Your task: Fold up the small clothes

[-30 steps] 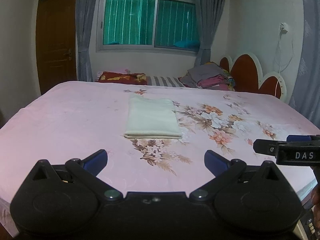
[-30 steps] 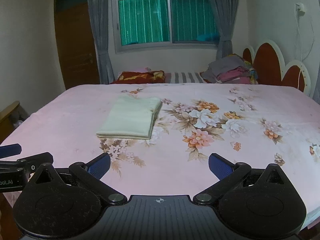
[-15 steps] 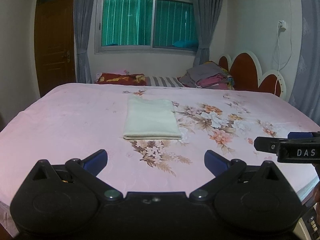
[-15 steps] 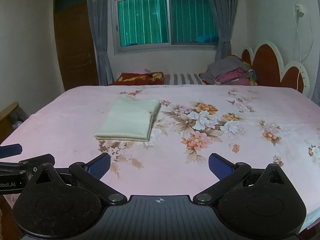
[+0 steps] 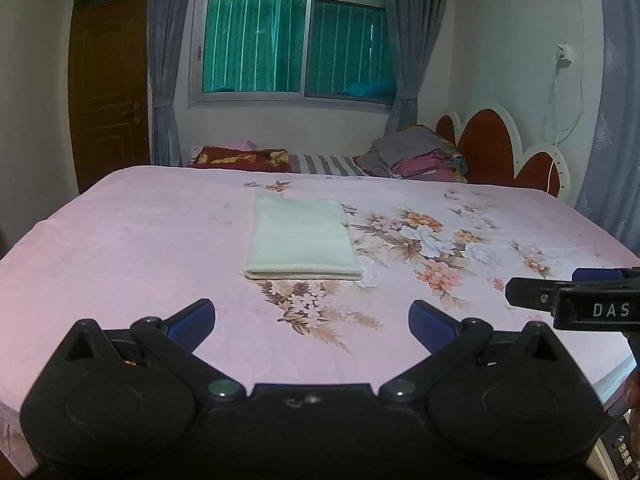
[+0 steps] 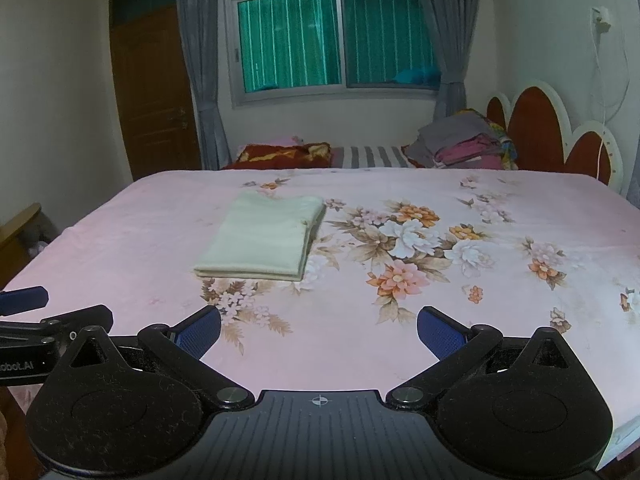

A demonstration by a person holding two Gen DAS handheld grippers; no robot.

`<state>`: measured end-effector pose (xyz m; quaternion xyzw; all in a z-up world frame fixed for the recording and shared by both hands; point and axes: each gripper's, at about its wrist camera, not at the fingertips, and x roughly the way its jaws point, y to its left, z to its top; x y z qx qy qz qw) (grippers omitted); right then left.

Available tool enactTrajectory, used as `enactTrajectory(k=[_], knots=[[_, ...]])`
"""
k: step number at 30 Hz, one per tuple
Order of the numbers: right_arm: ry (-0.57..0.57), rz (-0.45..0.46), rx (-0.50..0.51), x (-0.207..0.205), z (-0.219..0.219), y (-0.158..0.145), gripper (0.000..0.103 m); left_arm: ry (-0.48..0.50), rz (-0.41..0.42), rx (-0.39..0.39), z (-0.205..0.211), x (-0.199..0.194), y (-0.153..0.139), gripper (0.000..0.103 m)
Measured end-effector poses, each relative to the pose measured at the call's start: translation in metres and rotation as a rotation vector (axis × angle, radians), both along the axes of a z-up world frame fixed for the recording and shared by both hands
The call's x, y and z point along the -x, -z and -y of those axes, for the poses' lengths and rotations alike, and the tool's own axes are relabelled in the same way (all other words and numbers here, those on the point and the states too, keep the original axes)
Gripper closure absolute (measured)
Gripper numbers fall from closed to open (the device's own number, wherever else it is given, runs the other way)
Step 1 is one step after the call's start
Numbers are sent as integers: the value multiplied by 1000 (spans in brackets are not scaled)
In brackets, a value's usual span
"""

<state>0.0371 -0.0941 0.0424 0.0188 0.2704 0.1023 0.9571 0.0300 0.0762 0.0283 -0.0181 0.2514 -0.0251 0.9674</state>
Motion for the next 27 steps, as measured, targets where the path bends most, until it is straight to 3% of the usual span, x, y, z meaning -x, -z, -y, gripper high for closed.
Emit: enactTrajectory(k=[27], knots=[[-1, 4, 2, 1, 0, -1, 0, -1, 18, 4, -6, 1, -2, 1]])
